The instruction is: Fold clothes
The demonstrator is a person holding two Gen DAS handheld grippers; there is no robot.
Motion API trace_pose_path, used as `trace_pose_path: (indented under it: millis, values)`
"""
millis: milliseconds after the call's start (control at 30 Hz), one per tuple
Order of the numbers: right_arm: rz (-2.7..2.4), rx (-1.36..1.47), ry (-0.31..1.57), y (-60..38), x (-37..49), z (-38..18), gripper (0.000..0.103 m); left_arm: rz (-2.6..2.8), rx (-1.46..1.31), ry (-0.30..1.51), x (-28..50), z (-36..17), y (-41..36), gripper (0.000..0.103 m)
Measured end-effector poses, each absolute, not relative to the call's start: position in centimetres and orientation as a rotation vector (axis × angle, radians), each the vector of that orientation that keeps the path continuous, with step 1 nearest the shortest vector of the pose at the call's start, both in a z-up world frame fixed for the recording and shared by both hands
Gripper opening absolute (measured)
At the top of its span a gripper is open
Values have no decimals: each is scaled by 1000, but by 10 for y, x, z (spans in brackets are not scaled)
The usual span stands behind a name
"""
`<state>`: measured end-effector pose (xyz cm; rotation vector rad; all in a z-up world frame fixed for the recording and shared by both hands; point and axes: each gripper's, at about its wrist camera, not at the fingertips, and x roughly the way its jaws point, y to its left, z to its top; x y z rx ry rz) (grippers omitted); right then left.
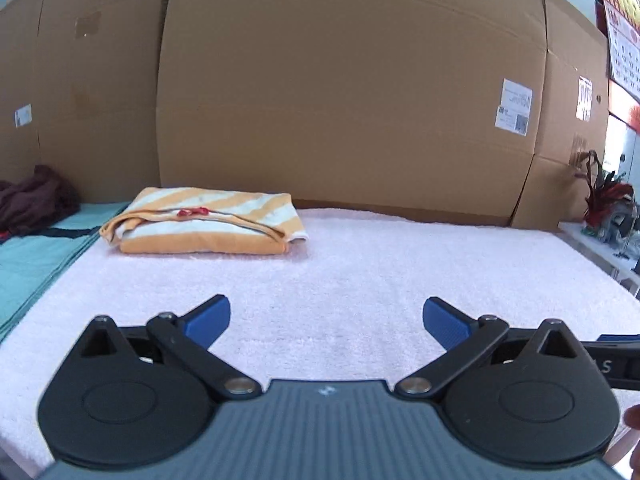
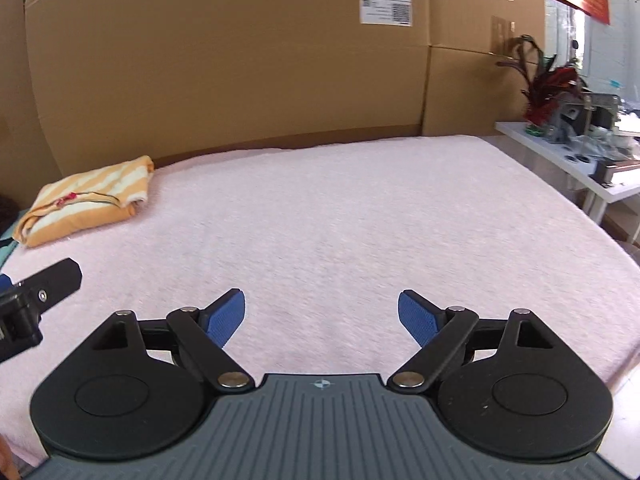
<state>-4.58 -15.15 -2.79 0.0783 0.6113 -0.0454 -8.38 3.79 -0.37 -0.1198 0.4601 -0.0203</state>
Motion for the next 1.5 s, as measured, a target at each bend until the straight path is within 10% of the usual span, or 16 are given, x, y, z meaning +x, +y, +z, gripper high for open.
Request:
trace_pose_path:
  millis: [1500]
  values:
    - [-18,64,499,-155,-169,-25,89,56,-116,577,-181,-16,28,102]
